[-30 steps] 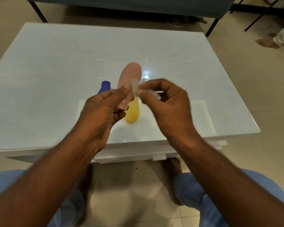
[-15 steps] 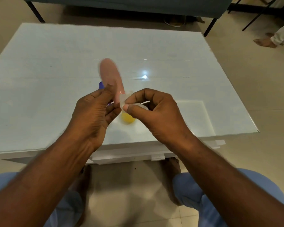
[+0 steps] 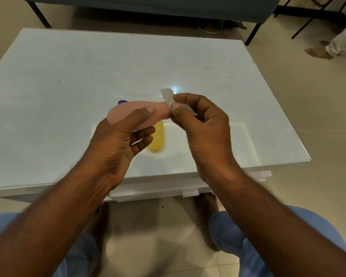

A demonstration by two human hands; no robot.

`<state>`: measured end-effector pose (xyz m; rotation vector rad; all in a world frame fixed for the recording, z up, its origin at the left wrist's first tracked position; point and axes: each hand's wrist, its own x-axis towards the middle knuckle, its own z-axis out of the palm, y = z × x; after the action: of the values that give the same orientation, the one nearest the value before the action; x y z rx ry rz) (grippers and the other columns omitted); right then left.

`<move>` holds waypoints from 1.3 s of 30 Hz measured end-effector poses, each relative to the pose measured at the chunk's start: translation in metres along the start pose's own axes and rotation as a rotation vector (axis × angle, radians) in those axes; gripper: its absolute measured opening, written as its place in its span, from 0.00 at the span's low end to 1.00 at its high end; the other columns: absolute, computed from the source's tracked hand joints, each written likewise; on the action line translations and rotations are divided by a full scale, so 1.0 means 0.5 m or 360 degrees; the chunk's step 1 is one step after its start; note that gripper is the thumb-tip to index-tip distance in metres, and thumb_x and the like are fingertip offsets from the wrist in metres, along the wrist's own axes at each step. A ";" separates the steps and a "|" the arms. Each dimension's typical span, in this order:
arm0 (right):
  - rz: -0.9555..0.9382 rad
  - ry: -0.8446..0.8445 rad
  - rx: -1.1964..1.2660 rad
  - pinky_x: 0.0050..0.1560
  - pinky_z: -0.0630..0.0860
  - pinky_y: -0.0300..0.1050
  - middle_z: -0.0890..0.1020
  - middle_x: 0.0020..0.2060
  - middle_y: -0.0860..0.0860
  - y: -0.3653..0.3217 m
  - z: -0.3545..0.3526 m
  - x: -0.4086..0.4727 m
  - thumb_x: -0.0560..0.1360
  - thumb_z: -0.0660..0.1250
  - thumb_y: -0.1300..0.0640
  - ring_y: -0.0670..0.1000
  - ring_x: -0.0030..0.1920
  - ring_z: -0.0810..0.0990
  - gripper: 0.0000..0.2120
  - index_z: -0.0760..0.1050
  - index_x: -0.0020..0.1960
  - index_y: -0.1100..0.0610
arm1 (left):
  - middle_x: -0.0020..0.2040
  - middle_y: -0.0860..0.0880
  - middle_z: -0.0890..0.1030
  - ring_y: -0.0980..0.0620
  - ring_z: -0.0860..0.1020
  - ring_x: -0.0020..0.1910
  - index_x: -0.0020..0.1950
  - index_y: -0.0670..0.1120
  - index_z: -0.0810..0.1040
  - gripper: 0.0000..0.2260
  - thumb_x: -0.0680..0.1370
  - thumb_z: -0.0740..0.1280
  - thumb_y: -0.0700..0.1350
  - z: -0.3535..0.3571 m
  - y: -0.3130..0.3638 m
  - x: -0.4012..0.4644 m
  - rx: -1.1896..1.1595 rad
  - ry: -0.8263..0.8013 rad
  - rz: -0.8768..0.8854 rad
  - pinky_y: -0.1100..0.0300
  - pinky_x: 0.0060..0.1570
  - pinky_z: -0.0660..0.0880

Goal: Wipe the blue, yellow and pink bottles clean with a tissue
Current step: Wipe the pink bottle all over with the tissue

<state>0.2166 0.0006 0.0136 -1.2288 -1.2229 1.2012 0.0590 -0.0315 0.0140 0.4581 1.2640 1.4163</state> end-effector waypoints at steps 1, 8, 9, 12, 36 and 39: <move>0.0009 -0.0020 -0.0003 0.62 0.87 0.52 0.89 0.51 0.47 0.000 -0.001 0.000 0.81 0.74 0.56 0.51 0.55 0.89 0.06 0.87 0.58 0.51 | 0.49 0.47 0.88 0.48 0.88 0.45 0.62 0.51 0.80 0.15 0.76 0.75 0.46 -0.001 0.001 0.001 0.0006 -0.0004 -0.0001 0.57 0.44 0.84; -0.0057 -0.0199 -0.0157 0.67 0.83 0.43 0.89 0.60 0.44 -0.006 0.001 -0.006 0.79 0.78 0.50 0.43 0.61 0.86 0.19 0.84 0.69 0.50 | 0.51 0.50 0.88 0.48 0.87 0.52 0.57 0.53 0.82 0.17 0.69 0.76 0.50 0.002 -0.005 -0.006 0.0139 -0.0059 0.0096 0.60 0.46 0.83; -0.0066 -0.0206 -0.0163 0.67 0.83 0.44 0.89 0.60 0.44 -0.006 0.000 -0.006 0.79 0.78 0.51 0.42 0.61 0.86 0.19 0.84 0.69 0.50 | 0.52 0.51 0.88 0.48 0.87 0.52 0.57 0.53 0.82 0.16 0.71 0.76 0.49 0.002 -0.007 -0.005 0.0160 -0.0071 0.0105 0.61 0.46 0.83; -0.0097 -0.0154 -0.0163 0.64 0.84 0.43 0.90 0.55 0.44 -0.006 -0.007 -0.001 0.77 0.80 0.53 0.41 0.57 0.88 0.17 0.86 0.65 0.51 | 0.52 0.52 0.88 0.50 0.87 0.52 0.55 0.53 0.84 0.12 0.72 0.76 0.49 -0.001 -0.006 -0.009 0.0228 -0.0135 0.0162 0.61 0.47 0.82; 0.0063 0.0007 0.0108 0.52 0.85 0.37 0.89 0.44 0.41 -0.022 -0.006 0.008 0.85 0.69 0.57 0.43 0.48 0.90 0.09 0.83 0.51 0.44 | 0.53 0.51 0.88 0.49 0.86 0.52 0.53 0.54 0.85 0.06 0.77 0.73 0.46 0.010 0.002 -0.022 0.0168 -0.0131 0.0155 0.59 0.48 0.82; 0.0152 -0.0022 0.0036 0.53 0.84 0.37 0.89 0.43 0.38 -0.011 -0.008 0.010 0.84 0.71 0.55 0.40 0.46 0.89 0.08 0.83 0.50 0.42 | 0.54 0.50 0.87 0.49 0.85 0.52 0.57 0.52 0.84 0.09 0.77 0.73 0.46 0.009 0.000 -0.022 0.0169 -0.0154 0.0153 0.59 0.48 0.82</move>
<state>0.2207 0.0058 0.0190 -1.2763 -1.1688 1.2912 0.0660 -0.0391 0.0198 0.6596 1.2567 1.3945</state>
